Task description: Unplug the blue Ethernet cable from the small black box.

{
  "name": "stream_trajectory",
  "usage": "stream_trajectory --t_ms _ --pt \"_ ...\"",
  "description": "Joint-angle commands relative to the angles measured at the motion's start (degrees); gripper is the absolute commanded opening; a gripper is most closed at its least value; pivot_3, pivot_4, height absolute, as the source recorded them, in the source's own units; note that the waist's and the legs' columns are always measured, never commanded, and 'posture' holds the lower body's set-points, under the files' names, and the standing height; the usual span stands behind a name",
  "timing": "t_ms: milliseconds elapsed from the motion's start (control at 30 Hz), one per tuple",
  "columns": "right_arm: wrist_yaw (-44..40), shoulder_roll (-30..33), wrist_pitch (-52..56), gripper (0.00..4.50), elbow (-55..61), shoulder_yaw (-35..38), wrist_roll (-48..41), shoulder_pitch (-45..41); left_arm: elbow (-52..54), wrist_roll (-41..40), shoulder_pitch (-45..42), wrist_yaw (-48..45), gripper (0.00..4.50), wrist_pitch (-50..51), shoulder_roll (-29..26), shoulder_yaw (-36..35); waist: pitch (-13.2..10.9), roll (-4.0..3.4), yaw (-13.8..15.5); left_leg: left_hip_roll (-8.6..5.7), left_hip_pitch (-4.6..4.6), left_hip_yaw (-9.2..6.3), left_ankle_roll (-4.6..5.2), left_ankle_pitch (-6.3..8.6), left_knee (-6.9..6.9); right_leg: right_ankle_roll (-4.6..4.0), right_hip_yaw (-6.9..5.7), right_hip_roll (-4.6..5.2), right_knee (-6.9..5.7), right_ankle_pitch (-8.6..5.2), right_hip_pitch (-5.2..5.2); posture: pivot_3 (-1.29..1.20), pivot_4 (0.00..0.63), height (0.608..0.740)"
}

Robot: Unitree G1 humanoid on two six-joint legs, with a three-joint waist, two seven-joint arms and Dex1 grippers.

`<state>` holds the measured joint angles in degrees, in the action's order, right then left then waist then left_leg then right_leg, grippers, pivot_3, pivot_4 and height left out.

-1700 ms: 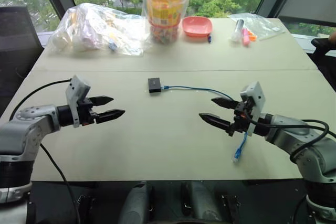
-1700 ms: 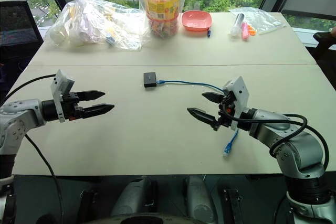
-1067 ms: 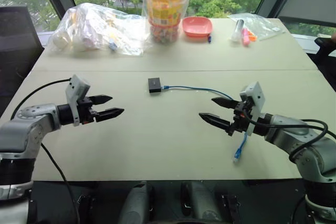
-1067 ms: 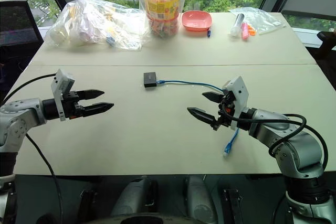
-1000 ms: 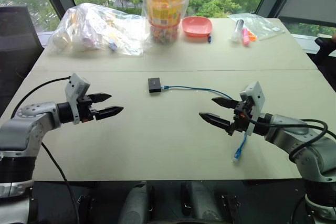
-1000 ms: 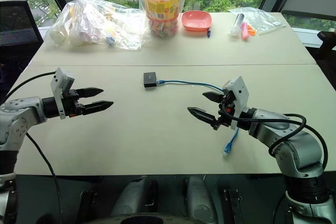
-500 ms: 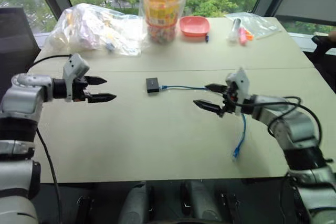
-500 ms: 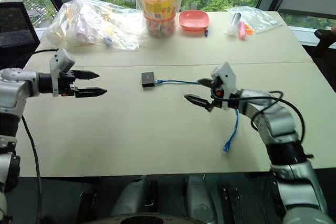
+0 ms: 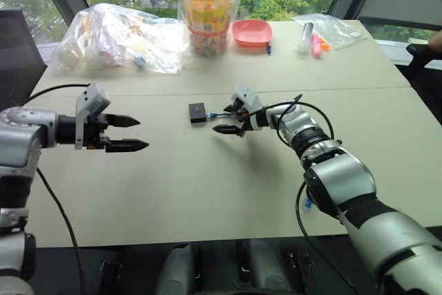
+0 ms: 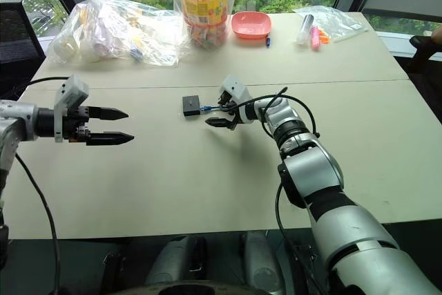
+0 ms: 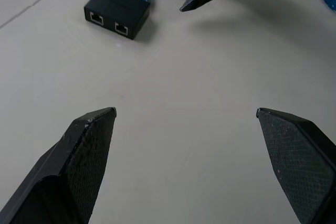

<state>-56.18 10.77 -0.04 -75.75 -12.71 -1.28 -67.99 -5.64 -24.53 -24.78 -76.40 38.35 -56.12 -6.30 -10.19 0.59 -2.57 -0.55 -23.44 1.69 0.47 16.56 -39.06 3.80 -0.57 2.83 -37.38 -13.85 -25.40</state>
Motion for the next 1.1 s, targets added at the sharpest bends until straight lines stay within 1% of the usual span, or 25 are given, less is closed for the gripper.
stream_trajectory --t_ms 33,133,200,233,267,300,333,400,433,533,567,633,700,733,767,800,867,933,1033,1100 --pt "2.6 -3.0 -0.3 4.50 -1.6 0.6 3.3 -1.3 7.7 -3.4 5.5 3.7 4.46 4.2 -2.1 -7.6 0.0 0.01 -0.2 0.00 0.03 -0.01 -0.01 0.00 0.00 0.00 0.00 0.01 -0.02 0.01 0.02 0.00 0.150 0.740" --pt "7.7 -4.9 -1.0 4.50 -2.3 0.1 6.8 -1.4 11.4 -4.5 9.7 6.5 4.46 6.2 -2.4 -10.4 0.0 0.00 -0.4 0.02 0.17 -0.02 -0.16 -0.06 0.10 -0.11 0.00 0.03 -0.15 0.05 0.02 0.00 0.150 0.740" --pt "7.5 -5.7 -0.5 3.92 -2.6 0.6 7.9 -1.8 12.8 -5.2 10.6 7.4 4.50 7.1 -2.8 -11.2 0.0 0.00 -0.6 0.04 0.25 -0.04 -0.33 -0.16 0.15 -0.26 -0.01 0.02 -0.21 0.14 0.03 0.00 0.150 0.740" --pt "6.5 -6.1 -0.3 3.51 -2.6 1.1 8.0 -2.1 13.1 -5.5 10.7 7.6 4.50 7.4 -3.1 -11.4 0.0 0.01 -0.8 0.05 0.28 -0.04 -0.42 -0.21 0.16 -0.32 -0.01 0.02 -0.23 0.18 0.04 0.00 0.150 0.740" --pt "5.6 -6.4 -0.5 3.27 -2.5 1.7 7.9 -2.5 13.1 -5.7 10.4 7.8 4.50 7.7 -3.4 -11.6 0.0 0.01 -0.9 0.05 0.34 -0.05 -0.48 -0.26 0.16 -0.37 -0.02 0.02 -0.25 0.21 0.07 0.00 0.150 0.740" --pt "4.9 -6.7 -0.6 2.65 -2.4 2.5 7.5 -2.7 12.6 -5.7 10.1 8.1 4.50 7.6 -3.6 -11.5 0.0 0.01 -1.0 0.05 0.37 -0.05 -0.52 -0.28 0.16 -0.42 -0.01 0.02 -0.29 0.23 0.08 0.00 0.150 0.740" --pt "4.5 -6.8 -0.8 2.19 -2.3 3.2 7.4 -2.9 12.1 -5.8 9.7 8.4 4.50 7.4 -3.7 -11.2 0.0 0.00 -1.1 0.05 0.39 -0.05 -0.54 -0.30 0.16 -0.45 -0.01 0.02 -0.31 0.25 0.09 0.00 0.150 0.740" --pt "4.6 -6.9 -1.1 1.11 -2.1 4.1 7.5 -2.9 11.2 -5.6 9.2 8.7 4.50 6.8 -3.8 -10.5 0.0 0.00 -1.3 0.05 0.41 -0.06 -0.55 -0.32 0.16 -0.45 -0.01 0.02 -0.37 0.26 0.08 0.00 0.150 0.740" --pt "6.1 -6.5 -2.0 0.62 -2.0 4.3 7.9 -2.9 10.0 -5.0 8.0 8.9 4.50 5.8 -3.3 -9.5 0.0 0.00 -1.3 0.05 0.41 -0.06 -0.55 -0.31 0.16 -0.45 -0.02 0.02 -0.38 0.26 0.07 0.00 0.150 0.740" --pt "9.9 -3.5 -7.3 0.62 -0.9 2.8 10.9 -2.4 5.2 -3.7 2.9 9.6 4.50 3.2 -1.2 -6.5 0.0 0.00 -1.0 0.04 0.32 -0.06 -0.55 -0.32 0.18 -0.44 -0.05 0.02 -0.40 0.26 -0.02 0.00 0.150 0.740" --pt "11.8 -1.3 -11.0 0.62 0.0 1.5 12.8 -1.7 1.9 -3.2 -0.2 9.4 4.50 2.2 0.0 -5.2 0.0 -0.01 -0.8 0.04 0.28 -0.06 -0.55 -0.32 0.17 -0.44 -0.06 0.03 -0.38 0.26 -0.05 0.00 0.150 0.740" --pt "14.1 1.1 -15.2 0.62 0.9 0.2 15.0 -0.9 -2.5 -2.4 -3.9 8.7 4.50 0.7 1.2 -3.6 0.0 0.00 -0.2 -0.01 0.25 -0.06 -0.55 -0.32 0.16 -0.44 -0.07 0.06 -0.37 0.26 -0.05 0.00 0.150 0.740" --pt "18.9 6.6 -23.4 0.62 4.5 -3.2 19.9 1.4 -11.5 -0.6 -11.1 7.3 4.50 -2.1 4.1 -0.7 0.0 0.00 0.3 -0.01 0.25 -0.03 -0.54 -0.31 0.16 -0.44 -0.08 0.06 -0.32 0.27 -0.03 0.00 0.150 0.740" --pt "21.4 10.3 -28.0 0.62 8.1 -4.9 22.6 3.4 -16.5 -0.4 -15.7 5.7 4.50 -2.7 6.2 0.6 0.0 0.02 0.4 -0.03 0.19 -0.05 -0.53 -0.31 0.12 -0.44 -0.13 0.05 -0.32 0.27 -0.05 0.00 0.150 0.740" --pt "23.2 12.7 -30.9 0.62 10.6 -6.0 24.3 4.7 -20.3 -0.1 -18.9 4.2 4.50 -3.3 7.6 1.5 0.0 0.01 0.8 -0.02 0.13 -0.05 -0.53 -0.32 0.10 -0.43 -0.15 0.02 -0.29 0.27 -0.08 0.00 0.150 0.740" --pt "23.2 15.1 -32.9 0.62 16.3 -4.9 23.5 7.4 -25.4 -0.3 -23.6 2.7 4.50 -3.3 10.5 2.2 0.0 0.02 1.1 -0.04 0.09 -0.07 -0.52 -0.33 0.04 -0.42 -0.15 0.01 -0.31 0.27 -0.07 0.00 0.150 0.740" --pt "21.7 17.6 -32.1 0.62 26.3 -2.3 19.9 12.1 -34.3 0.9 -30.8 0.2 4.50 -4.8 15.5 3.9 0.0 0.04 1.5 -0.03 0.04 -0.01 -0.48 -0.31 -0.03 -0.34 -0.15 -0.11 -0.23 0.31 -0.08 0.00 0.150 0.740" --pt "19.3 18.4 -29.6 0.62 32.2 -1.8 18.3 15.4 -41.4 4.1 -34.7 -0.8 4.50 -9.1 18.6 6.0 0.0 0.04 1.1 0.02 0.05 0.08 -0.42 -0.29 -0.07 -0.22 -0.09 -0.22 -0.16 0.36 -0.03 0.00 0.150 0.740" --pt "13.2 15.5 -22.0 0.62 35.9 1.0 10.4 18.3 -46.6 7.0 -37.0 -3.3 4.50 -13.1 20.2 7.7 0.0 0.04 -0.5 0.17 0.11 0.27 -0.35 -0.26 -0.07 -0.19 0.00 -0.34 -0.13 0.37 -0.02 0.00 0.150 0.740" --pt "10.7 12.7 -17.2 0.62 34.8 3.1 5.6 17.5 -47.6 8.0 -37.3 -5.0 4.50 -14.5 20.2 8.1 0.0 0.05 -1.2 0.27 0.16 0.31 -0.33 -0.26 -0.06 -0.19 0.05 -0.44 -0.14 0.37 -0.03 0.00 0.150 0.740"
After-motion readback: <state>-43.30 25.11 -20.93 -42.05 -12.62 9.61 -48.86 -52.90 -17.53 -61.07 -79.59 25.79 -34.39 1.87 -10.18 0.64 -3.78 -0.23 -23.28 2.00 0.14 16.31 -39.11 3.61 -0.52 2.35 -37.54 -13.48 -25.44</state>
